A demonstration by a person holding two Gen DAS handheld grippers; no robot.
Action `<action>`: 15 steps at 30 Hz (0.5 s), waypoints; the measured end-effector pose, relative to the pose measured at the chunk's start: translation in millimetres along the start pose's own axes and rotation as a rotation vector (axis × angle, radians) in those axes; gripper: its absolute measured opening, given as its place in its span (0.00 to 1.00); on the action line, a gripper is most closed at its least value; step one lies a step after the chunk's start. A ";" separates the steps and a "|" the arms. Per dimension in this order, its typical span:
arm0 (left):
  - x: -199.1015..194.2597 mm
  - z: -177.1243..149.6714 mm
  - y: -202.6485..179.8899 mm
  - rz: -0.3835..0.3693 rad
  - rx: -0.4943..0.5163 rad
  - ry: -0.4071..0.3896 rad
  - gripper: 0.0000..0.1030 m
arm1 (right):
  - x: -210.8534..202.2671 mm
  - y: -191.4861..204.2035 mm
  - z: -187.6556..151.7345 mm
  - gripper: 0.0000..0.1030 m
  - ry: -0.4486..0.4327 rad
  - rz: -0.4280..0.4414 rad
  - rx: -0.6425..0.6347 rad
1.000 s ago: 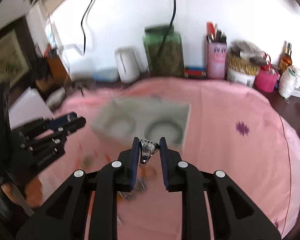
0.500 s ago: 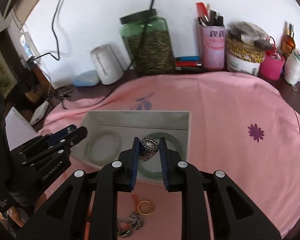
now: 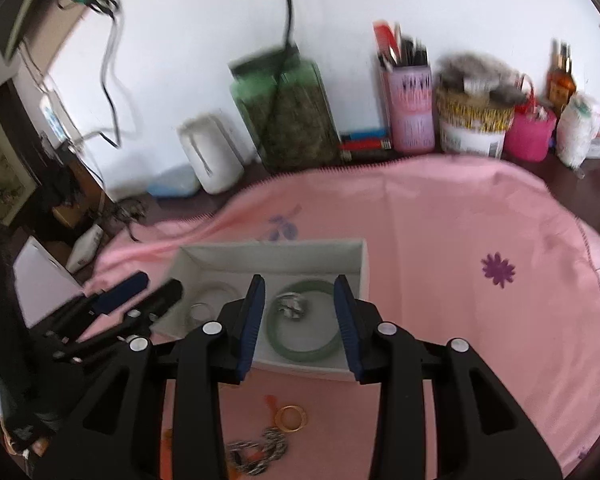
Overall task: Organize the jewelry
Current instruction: 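Lift both tools out of the box back over the table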
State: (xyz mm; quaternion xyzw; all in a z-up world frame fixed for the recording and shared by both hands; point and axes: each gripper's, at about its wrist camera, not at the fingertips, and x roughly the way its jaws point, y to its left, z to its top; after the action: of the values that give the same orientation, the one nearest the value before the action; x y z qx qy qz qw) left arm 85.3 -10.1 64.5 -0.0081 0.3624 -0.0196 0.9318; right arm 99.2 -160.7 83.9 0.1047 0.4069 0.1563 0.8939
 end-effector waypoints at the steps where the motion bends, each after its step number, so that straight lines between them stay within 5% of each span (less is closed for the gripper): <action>1: -9.0 -0.6 -0.9 0.013 -0.002 -0.019 0.54 | -8.4 4.4 0.3 0.42 -0.017 0.002 -0.008; 4: -28.0 -7.3 -3.7 0.044 0.009 -0.058 0.77 | -30.1 16.3 -4.2 0.70 -0.066 -0.029 -0.042; 7: -43.7 -27.1 -9.6 0.076 0.050 -0.077 0.87 | -47.2 25.7 -23.3 0.89 -0.106 -0.100 -0.113; 15: -42.4 -62.0 -7.0 0.138 0.069 -0.039 0.93 | -35.9 17.8 -70.4 0.93 -0.086 -0.245 -0.188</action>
State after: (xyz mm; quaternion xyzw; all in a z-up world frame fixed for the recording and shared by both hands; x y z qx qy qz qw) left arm 12.0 -15.4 47.6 0.0487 0.3429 0.0325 0.9376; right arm 19.9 -153.0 68.8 -0.0233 0.3615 0.0791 0.9287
